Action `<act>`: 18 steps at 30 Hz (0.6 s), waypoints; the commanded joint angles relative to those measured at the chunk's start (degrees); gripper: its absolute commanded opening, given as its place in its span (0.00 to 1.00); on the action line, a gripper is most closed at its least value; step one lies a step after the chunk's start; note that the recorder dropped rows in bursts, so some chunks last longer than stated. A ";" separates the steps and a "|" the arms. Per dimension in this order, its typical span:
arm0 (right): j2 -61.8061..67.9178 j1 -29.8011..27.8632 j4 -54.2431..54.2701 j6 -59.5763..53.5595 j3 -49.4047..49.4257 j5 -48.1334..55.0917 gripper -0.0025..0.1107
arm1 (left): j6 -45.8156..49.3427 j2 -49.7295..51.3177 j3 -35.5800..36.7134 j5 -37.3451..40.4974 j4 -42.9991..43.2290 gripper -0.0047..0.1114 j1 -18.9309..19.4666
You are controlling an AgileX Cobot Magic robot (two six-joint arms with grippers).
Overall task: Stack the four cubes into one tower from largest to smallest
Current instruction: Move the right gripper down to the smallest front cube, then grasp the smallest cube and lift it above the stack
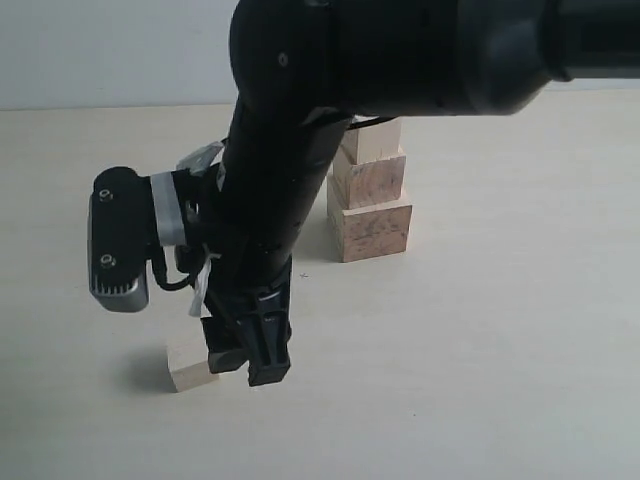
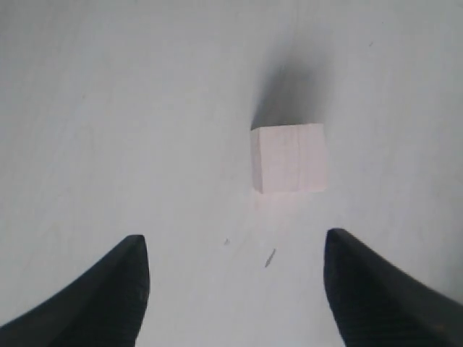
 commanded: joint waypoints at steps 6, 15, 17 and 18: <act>4.13 0.68 0.66 -5.42 0.22 -5.57 0.60 | 0.01 -0.38 0.21 -0.04 -0.32 0.04 -0.38; 10.11 0.68 2.93 -5.95 -3.95 -7.42 0.60 | -0.10 -0.38 0.21 -0.04 -0.32 0.04 -0.38; 11.36 0.68 2.98 -5.84 -5.17 -6.91 0.60 | 0.01 -0.38 0.21 -0.04 -0.32 0.04 -0.38; 11.78 0.68 2.98 -5.84 -5.23 -6.91 0.60 | 0.01 -0.38 0.21 -0.04 -0.32 0.04 -0.38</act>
